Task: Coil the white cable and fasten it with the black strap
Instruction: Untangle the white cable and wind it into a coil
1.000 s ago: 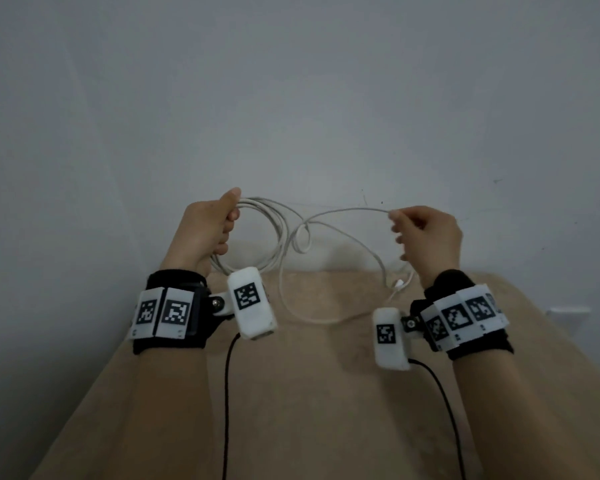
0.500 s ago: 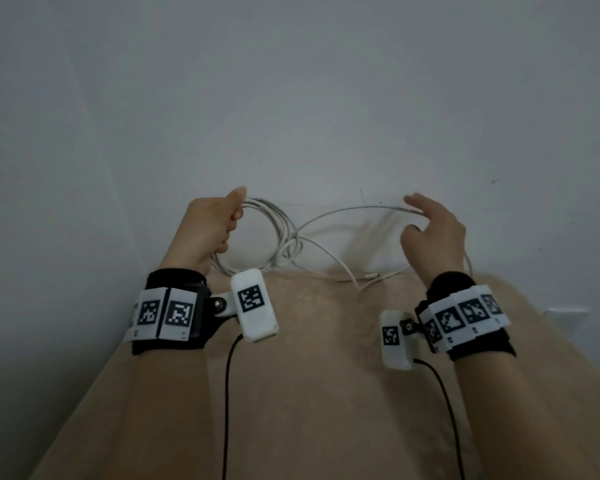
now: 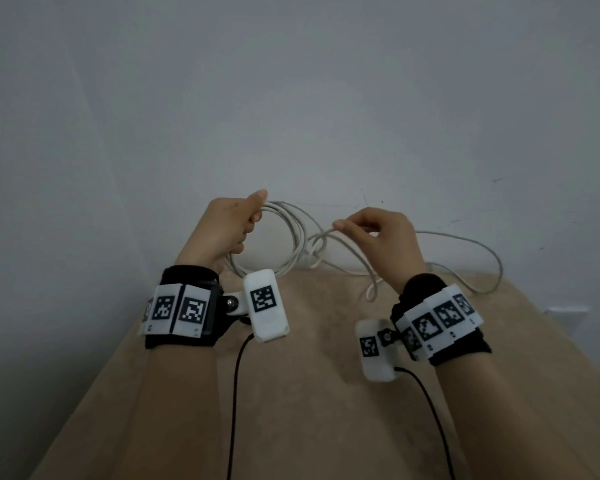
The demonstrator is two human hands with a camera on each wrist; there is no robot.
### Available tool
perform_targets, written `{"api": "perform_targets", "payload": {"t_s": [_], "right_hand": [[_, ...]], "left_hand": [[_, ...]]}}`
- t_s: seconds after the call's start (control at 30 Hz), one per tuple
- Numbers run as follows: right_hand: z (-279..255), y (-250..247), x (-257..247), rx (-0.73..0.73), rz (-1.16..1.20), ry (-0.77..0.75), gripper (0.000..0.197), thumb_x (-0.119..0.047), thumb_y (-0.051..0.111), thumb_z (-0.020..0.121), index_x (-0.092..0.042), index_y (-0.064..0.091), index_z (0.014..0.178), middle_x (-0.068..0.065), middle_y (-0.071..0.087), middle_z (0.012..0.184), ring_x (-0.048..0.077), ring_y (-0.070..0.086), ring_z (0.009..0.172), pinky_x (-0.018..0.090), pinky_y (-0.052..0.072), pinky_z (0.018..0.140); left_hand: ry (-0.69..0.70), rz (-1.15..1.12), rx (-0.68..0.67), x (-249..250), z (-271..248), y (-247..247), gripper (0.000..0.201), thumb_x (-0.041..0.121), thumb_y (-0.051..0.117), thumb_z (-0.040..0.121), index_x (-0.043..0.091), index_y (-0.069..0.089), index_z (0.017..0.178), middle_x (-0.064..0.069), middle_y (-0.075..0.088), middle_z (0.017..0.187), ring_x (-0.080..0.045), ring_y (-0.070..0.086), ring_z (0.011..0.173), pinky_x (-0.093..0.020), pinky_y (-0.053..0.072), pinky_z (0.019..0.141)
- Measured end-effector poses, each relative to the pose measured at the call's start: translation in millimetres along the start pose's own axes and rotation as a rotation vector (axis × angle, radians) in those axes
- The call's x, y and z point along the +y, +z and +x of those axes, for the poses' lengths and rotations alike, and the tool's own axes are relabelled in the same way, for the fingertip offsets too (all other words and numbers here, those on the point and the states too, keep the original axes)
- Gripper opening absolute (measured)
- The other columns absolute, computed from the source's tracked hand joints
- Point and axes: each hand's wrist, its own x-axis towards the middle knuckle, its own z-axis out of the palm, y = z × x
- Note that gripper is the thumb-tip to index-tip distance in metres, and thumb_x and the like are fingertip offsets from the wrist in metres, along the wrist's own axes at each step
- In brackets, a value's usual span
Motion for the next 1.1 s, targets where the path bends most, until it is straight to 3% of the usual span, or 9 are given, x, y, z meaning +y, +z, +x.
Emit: {"api": "perform_targets", "payload": {"t_s": [0.07, 0.17, 0.37, 0.5, 0.67, 0.77, 0.9, 0.97, 1.1], "right_hand": [[4.9, -6.2, 5.7, 0.124, 0.113, 0.143, 0.022, -0.035, 0.069, 0.084, -0.019, 0.069, 0.069, -0.007, 0.058, 0.058, 0.008, 0.05, 0.057, 0.024, 0.043, 0.058], [8.6, -14.4, 21.6, 0.354, 0.227, 0.364, 0.026, -0.037, 0.063, 0.089, -0.023, 0.065, 0.066, -0.006, 0.049, 0.054, 0.013, 0.042, 0.053, 0.03, 0.038, 0.057], [7.0, -43.4, 52.9, 0.617, 0.512, 0.752, 0.026, -0.026, 0.054, 0.096, -0.007, 0.061, 0.079, 0.002, 0.04, 0.058, 0.013, 0.032, 0.043, 0.019, 0.025, 0.034], [7.5, -50.9, 61.7, 0.452, 0.481, 0.736, 0.015, -0.011, 0.054, 0.094, -0.012, 0.06, 0.08, 0.007, 0.062, 0.085, 0.012, 0.061, 0.07, 0.015, 0.037, 0.037], [8.3, -27.0, 37.9, 0.298, 0.186, 0.478, 0.019, -0.008, 0.054, 0.09, -0.017, 0.068, 0.098, 0.006, 0.064, 0.107, 0.015, 0.062, 0.082, 0.018, 0.05, 0.05], [5.8, -10.2, 11.8, 0.151, 0.222, 0.28, 0.014, -0.01, 0.059, 0.088, -0.02, 0.069, 0.09, -0.001, 0.07, 0.093, 0.016, 0.067, 0.085, 0.023, 0.056, 0.064], [-2.2, 10.2, -9.1, -0.342, 0.075, 0.148, 0.02, -0.033, 0.065, 0.088, -0.019, 0.072, 0.1, -0.007, 0.073, 0.089, 0.012, 0.071, 0.071, 0.025, 0.054, 0.074], [-5.7, 12.1, -11.7, -0.411, 0.011, 0.114, 0.018, -0.034, 0.061, 0.091, -0.02, 0.072, 0.091, -0.012, 0.07, 0.077, 0.012, 0.069, 0.06, 0.027, 0.056, 0.068], [-1.0, -1.2, -1.5, -0.358, -0.005, 0.248, 0.041, -0.026, 0.053, 0.096, 0.006, 0.068, 0.075, -0.012, 0.067, 0.061, -0.001, 0.059, 0.055, 0.032, 0.056, 0.065]], "left_hand": [[-0.005, 0.017, -0.004, -1.2, 0.5, -0.5, 0.043, 0.04, 0.055, 0.093, 0.016, 0.045, 0.058, 0.011, 0.03, 0.041, -0.006, 0.019, 0.036, -0.017, 0.016, 0.037], [-0.011, 0.028, 0.001, -2.8, 0.8, -1.2, 0.043, 0.039, 0.054, 0.093, 0.016, 0.045, 0.058, 0.012, 0.03, 0.04, -0.006, 0.019, 0.035, -0.017, 0.016, 0.036], [-0.049, -0.029, 0.11, -5.9, 2.4, -19.0, 0.041, 0.038, 0.052, 0.094, 0.017, 0.044, 0.059, 0.011, 0.03, 0.037, -0.004, 0.02, 0.032, -0.016, 0.016, 0.034], [-0.05, -0.02, 0.099, -4.7, 2.4, -15.9, 0.042, 0.038, 0.053, 0.094, 0.017, 0.044, 0.059, 0.012, 0.03, 0.037, -0.005, 0.02, 0.032, -0.016, 0.017, 0.034], [-0.024, 0.028, 0.039, -0.4, 0.9, -1.4, 0.044, 0.039, 0.054, 0.094, 0.016, 0.044, 0.058, 0.012, 0.03, 0.038, -0.006, 0.02, 0.034, -0.016, 0.017, 0.036], [0.001, 0.012, 0.009, 2.7, -0.3, 2.3, 0.044, 0.039, 0.054, 0.094, 0.016, 0.044, 0.057, 0.012, 0.029, 0.039, -0.006, 0.019, 0.035, -0.017, 0.016, 0.037], [0.037, 0.022, 0.012, 6.3, -1.5, 4.8, 0.044, 0.039, 0.054, 0.093, 0.017, 0.044, 0.057, 0.012, 0.029, 0.04, -0.006, 0.019, 0.035, -0.017, 0.017, 0.036], [0.035, 0.041, 0.023, 5.4, -1.2, 3.8, 0.044, 0.039, 0.055, 0.093, 0.016, 0.044, 0.057, 0.011, 0.03, 0.04, -0.006, 0.019, 0.036, -0.017, 0.017, 0.037], [-0.008, -0.048, 0.097, 3.0, 1.4, -1.8, 0.042, 0.038, 0.054, 0.094, 0.016, 0.045, 0.059, 0.013, 0.031, 0.037, -0.005, 0.02, 0.032, -0.015, 0.017, 0.034]]}}
